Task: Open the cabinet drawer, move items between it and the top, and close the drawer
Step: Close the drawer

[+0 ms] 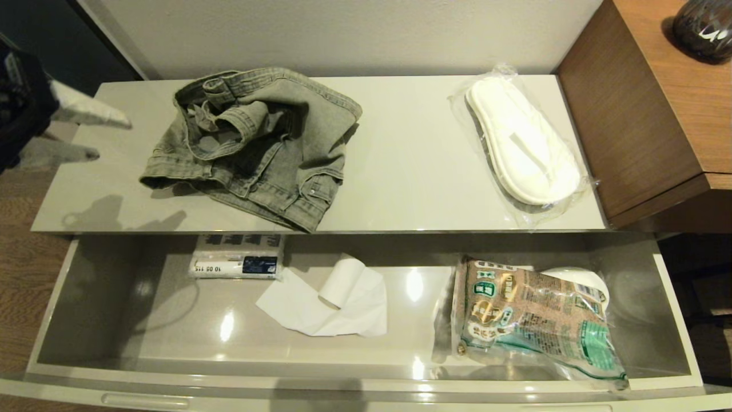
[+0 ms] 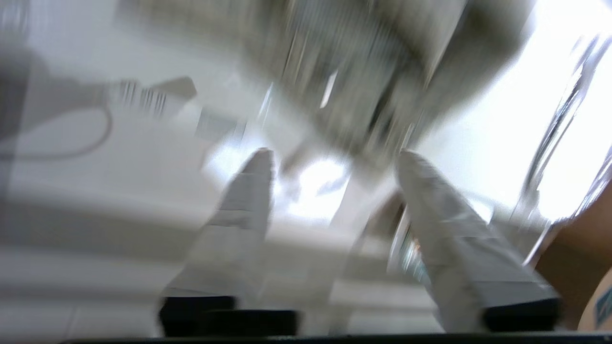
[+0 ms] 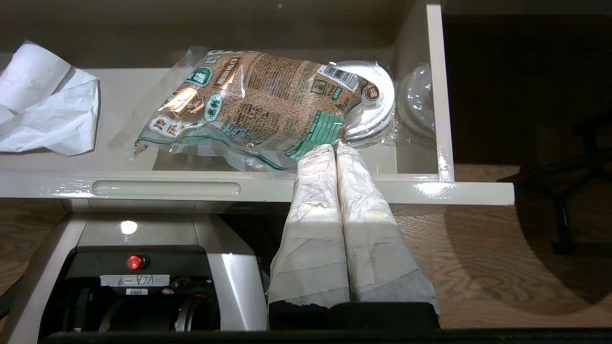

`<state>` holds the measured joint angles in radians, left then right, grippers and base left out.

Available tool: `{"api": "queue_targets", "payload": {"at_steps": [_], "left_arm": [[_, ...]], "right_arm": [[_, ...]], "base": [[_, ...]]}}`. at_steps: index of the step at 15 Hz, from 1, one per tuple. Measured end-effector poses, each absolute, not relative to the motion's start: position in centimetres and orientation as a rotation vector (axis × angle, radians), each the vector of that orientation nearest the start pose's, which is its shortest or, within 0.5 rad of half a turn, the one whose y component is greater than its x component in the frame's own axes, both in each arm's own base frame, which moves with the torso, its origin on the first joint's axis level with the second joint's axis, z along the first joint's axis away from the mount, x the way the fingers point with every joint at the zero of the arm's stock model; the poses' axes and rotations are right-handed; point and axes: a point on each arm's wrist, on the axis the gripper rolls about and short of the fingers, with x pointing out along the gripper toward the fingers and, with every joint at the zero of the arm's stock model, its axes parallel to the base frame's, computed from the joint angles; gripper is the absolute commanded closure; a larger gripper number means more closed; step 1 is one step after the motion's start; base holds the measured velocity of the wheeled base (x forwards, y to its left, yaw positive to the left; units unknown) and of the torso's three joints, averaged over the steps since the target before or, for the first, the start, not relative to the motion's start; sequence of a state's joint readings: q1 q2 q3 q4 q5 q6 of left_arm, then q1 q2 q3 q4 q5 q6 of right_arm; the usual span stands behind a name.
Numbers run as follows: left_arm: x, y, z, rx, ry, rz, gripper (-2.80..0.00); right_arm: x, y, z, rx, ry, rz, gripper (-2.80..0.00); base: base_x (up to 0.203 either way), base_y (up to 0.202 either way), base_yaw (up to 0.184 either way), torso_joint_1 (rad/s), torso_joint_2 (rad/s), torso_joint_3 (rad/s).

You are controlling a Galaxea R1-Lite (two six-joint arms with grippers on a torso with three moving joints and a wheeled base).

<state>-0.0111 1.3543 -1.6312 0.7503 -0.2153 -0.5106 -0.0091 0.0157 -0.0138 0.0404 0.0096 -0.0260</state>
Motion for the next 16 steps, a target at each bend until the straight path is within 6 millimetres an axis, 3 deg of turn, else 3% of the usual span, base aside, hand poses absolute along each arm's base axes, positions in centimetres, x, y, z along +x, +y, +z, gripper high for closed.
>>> {"api": "queue_targets", "payload": {"at_steps": [6, 9, 11, 13, 16], "left_arm": [[1.3, -0.5, 27.8, -0.425, 0.763, -0.066, 0.00], [-4.9, -0.4, 23.4, -0.345, 0.834, -0.088, 0.00], [-7.7, -0.4, 20.8, -0.305, 0.871, -0.108, 0.00], [-9.4, -0.3, 19.0, -0.255, 0.871, -0.114, 0.00], [-9.0, 0.3, 19.2, -0.199, 0.692, -0.047, 0.00]], "right_arm": [[-2.3, 0.0, 7.6, -0.025, 0.042, 0.000, 0.00], [-2.3, 0.0, 7.6, -0.025, 0.041, 0.000, 0.00], [-2.3, 0.0, 7.6, -0.026, 0.041, 0.000, 0.00], [-2.3, 0.0, 7.6, -0.029, 0.040, 0.001, 0.00], [-2.3, 0.0, 7.6, -0.028, 0.040, 0.001, 0.00]], "base": [[0.000, 0.000, 0.000, 0.000, 0.00, 0.000], [0.000, 0.000, 0.000, 0.000, 0.00, 0.000], [0.000, 0.000, 0.000, 0.000, 0.00, 0.000], [0.000, 0.000, 0.000, 0.000, 0.00, 0.000], [0.000, 0.000, 0.000, 0.000, 0.00, 0.000]]}}
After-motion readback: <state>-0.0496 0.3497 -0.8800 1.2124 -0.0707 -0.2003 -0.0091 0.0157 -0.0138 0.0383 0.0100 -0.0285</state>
